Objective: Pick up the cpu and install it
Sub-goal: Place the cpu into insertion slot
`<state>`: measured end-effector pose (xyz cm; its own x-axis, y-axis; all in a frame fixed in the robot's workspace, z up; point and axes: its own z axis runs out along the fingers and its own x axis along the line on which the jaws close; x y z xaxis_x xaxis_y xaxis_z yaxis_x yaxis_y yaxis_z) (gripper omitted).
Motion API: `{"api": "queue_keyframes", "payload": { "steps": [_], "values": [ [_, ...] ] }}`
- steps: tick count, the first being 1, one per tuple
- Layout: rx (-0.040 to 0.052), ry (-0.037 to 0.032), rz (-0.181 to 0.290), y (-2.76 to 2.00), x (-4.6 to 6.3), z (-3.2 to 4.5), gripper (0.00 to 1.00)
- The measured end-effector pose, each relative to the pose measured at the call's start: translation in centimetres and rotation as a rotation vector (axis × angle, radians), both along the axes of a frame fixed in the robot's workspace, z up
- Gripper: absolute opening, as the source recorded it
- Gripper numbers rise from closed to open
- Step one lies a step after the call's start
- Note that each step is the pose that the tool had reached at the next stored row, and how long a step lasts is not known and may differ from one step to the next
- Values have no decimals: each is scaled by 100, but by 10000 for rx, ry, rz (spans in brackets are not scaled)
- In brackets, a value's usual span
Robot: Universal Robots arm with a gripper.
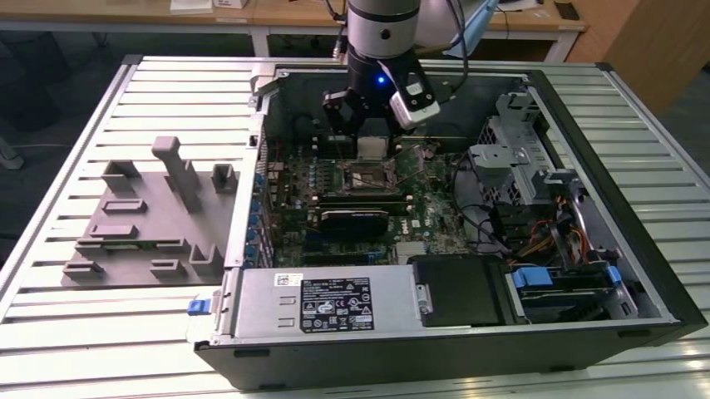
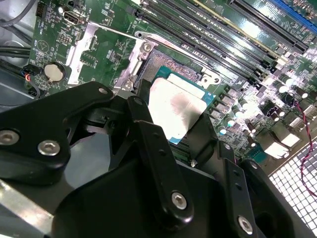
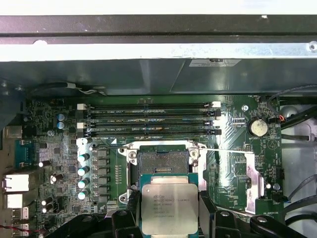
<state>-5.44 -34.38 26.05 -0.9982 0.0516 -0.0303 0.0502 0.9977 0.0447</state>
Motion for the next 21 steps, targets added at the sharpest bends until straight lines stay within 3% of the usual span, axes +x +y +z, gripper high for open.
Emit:
{"api": "queue_keyframes", "payload": {
  "steps": [9, 21],
  "values": [
    [0, 0, -59, 0, 2, 0, 55],
    [1, 0, -2037, 0, 1, -1, 55]
  ]
}}
